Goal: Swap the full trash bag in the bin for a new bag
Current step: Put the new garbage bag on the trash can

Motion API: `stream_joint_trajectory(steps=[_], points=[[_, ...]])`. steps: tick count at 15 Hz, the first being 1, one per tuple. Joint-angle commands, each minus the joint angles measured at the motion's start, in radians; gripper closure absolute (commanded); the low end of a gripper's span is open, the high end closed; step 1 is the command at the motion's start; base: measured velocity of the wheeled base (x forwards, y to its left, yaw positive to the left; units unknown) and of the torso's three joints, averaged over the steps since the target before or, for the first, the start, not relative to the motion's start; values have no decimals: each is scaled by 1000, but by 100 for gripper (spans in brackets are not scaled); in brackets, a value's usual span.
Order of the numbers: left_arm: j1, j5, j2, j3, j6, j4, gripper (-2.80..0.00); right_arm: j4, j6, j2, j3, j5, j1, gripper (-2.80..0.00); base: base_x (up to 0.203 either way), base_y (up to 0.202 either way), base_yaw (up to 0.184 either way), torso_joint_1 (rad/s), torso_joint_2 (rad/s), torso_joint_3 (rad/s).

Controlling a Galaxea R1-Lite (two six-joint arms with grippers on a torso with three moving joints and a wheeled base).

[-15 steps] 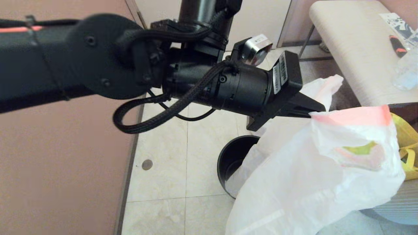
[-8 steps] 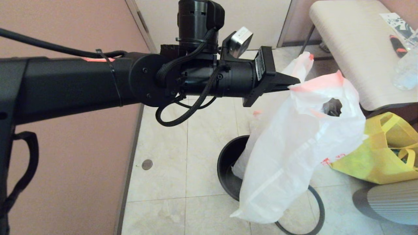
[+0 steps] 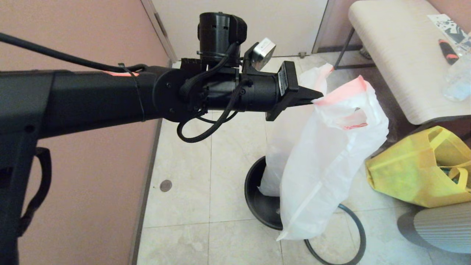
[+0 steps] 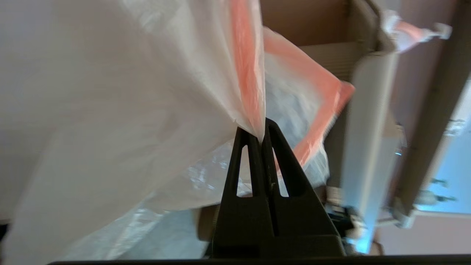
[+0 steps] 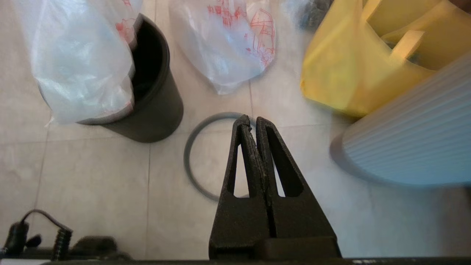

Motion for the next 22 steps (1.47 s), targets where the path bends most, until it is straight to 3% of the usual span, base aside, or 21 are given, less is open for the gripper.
stream_joint_trajectory(steps=[1,3,9,11,17,19,22], points=[[30,-3,25,7,22,1,0,9,-4,40,-63,3,0,0,0,0,0,0,0,0],[68,-4,16,14,79,-1,0,27,1,177,-167,27,3,0,0,0,0,0,0,0],[133,18,-41,24,85,-3,0,19,73,779,-442,192,28,0,0,0,0,0,0,0],[138,18,-69,64,85,-6,0,-38,86,980,-495,209,98,0,0,0,0,0,0,0],[176,18,-62,80,79,-94,0,-296,147,1512,-591,57,390,0,0,0,0,0,0,0],[191,18,-50,89,82,-94,0,-326,171,1637,-642,97,424,0,0,0,0,0,0,0],[189,18,-51,140,84,-95,0,-345,216,1729,-684,225,460,0,0,0,0,0,0,0]])
